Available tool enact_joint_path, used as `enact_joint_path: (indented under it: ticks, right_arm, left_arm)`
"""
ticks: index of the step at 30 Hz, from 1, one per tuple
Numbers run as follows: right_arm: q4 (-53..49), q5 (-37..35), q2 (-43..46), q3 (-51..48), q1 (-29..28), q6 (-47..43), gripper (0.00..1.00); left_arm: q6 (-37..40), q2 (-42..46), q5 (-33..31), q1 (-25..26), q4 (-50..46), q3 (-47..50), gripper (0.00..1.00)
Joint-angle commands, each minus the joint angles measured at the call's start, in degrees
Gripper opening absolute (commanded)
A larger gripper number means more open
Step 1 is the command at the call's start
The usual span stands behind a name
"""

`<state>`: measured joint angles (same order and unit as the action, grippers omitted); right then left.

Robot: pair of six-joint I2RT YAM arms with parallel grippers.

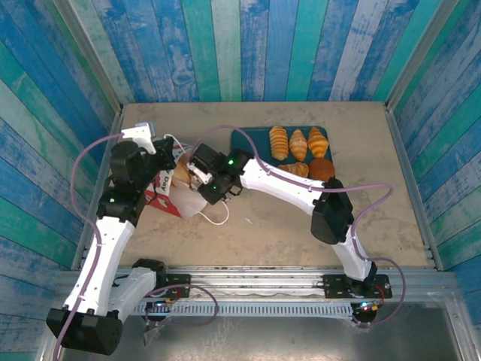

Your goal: Take the fake bread out of the paper bag

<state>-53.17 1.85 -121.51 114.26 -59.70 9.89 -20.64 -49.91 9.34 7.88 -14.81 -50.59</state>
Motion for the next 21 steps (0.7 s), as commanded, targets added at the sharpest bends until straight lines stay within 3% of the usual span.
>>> enact_joint_path:
  ticks: [1,9,14,19,21]
  right_arm:
    - [-4.05,4.03,5.24,-0.54,0.44,0.07,0.34]
    - [-10.96,3.36,6.93,-3.25,0.67,-0.69,0.35]
    - [-14.13,-1.85,5.09,-2.06,0.64,-1.08,0.37]
    - [-12.72,0.52,4.53,-0.79,0.45,-5.24,0.4]
    - [-12.4,-1.71,4.38,-0.41,0.42,-7.27,0.41]
  left_arm:
    - [-0.66,-0.54,1.69,0.03,2.54,1.5,0.0]
    - [-0.04,-1.5,5.5,0.03,3.0,2.23,0.0]
    - [-0.95,-1.7,7.01,0.03,3.46,2.96,0.0]
    - [-0.47,-1.24,7.68,0.02,2.99,2.58,0.0]
    - [-0.41,-1.24,7.76,0.03,2.35,2.52,0.0]
